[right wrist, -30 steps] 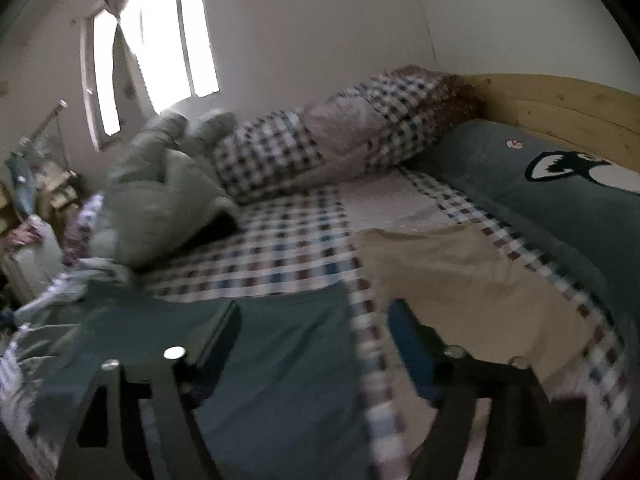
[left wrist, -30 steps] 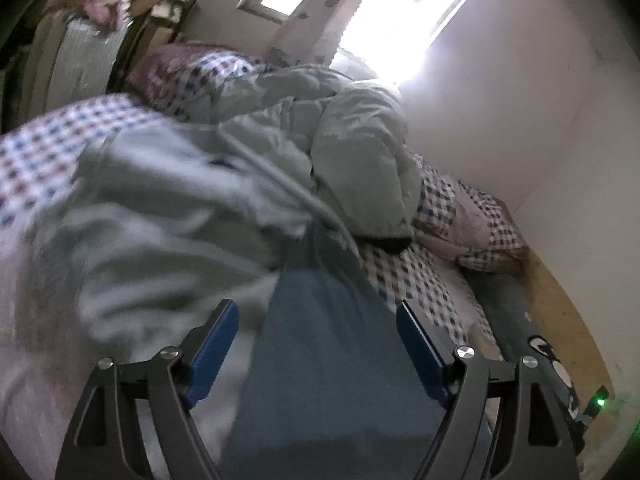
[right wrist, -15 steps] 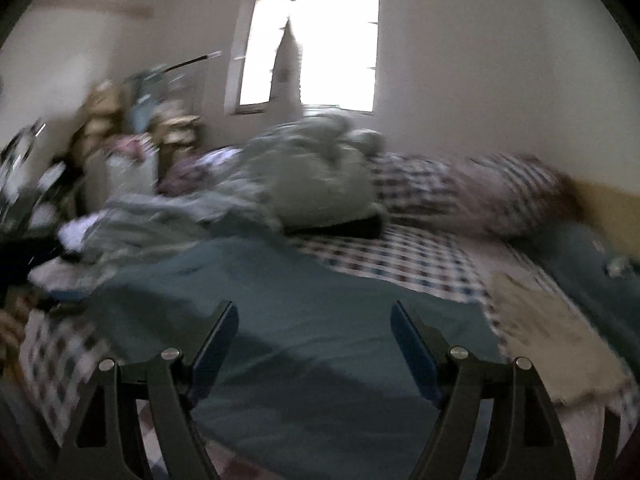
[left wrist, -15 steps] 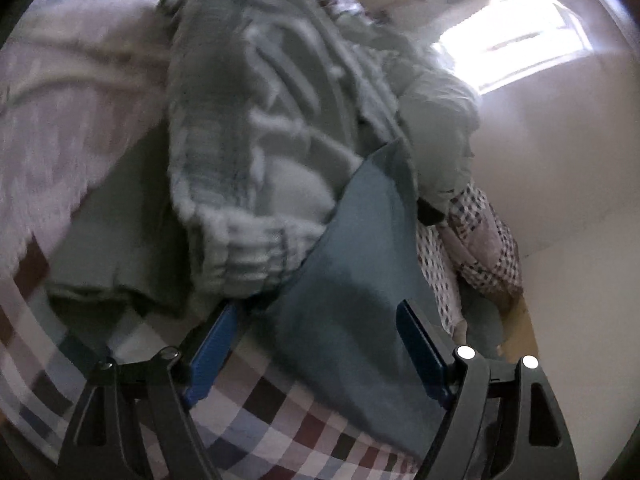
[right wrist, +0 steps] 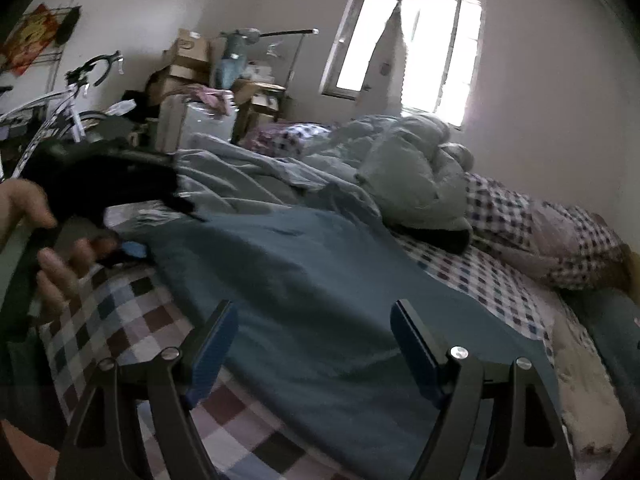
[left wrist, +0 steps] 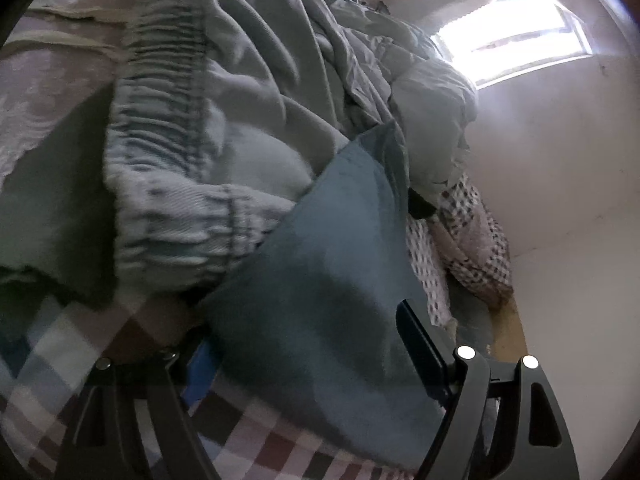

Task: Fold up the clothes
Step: 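Grasp the teal shirt edge with the left gripper and lift it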

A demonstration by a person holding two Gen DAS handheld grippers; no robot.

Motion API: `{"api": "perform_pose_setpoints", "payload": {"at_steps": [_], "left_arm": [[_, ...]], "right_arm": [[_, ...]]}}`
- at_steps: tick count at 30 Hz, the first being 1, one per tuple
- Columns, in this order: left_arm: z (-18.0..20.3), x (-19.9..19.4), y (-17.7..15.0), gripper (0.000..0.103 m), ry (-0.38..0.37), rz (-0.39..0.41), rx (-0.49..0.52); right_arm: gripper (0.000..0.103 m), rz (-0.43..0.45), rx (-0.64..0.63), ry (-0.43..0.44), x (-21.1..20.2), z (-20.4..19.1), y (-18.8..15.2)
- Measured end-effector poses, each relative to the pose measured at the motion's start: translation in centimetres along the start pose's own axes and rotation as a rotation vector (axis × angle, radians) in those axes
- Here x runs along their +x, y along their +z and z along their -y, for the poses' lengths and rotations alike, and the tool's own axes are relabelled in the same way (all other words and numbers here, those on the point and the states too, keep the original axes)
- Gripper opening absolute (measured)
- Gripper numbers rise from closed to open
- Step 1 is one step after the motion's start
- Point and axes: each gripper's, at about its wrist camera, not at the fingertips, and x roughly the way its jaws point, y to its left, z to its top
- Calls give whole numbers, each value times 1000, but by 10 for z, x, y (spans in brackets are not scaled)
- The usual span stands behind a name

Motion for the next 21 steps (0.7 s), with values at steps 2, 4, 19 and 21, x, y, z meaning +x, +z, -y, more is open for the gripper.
{"api": "perform_pose_setpoints", "payload": {"at_steps": [2,4,19,21], "left_arm": [[-2,-3,0,84,-22,16,-27],[-4,-7,0,77,-38,30,-50],[-3,-23,10,4,-41,41,-28],[-1,-27,11,3,-61,42,-21]], "right_arm": [[82,2,-23,12,1,-7,1],[82,3,-50,18,1,-14,0],[82,-19,-363,-27,25,-73,-22],[82,-21,-388,-46,31,-79,-23]]}}
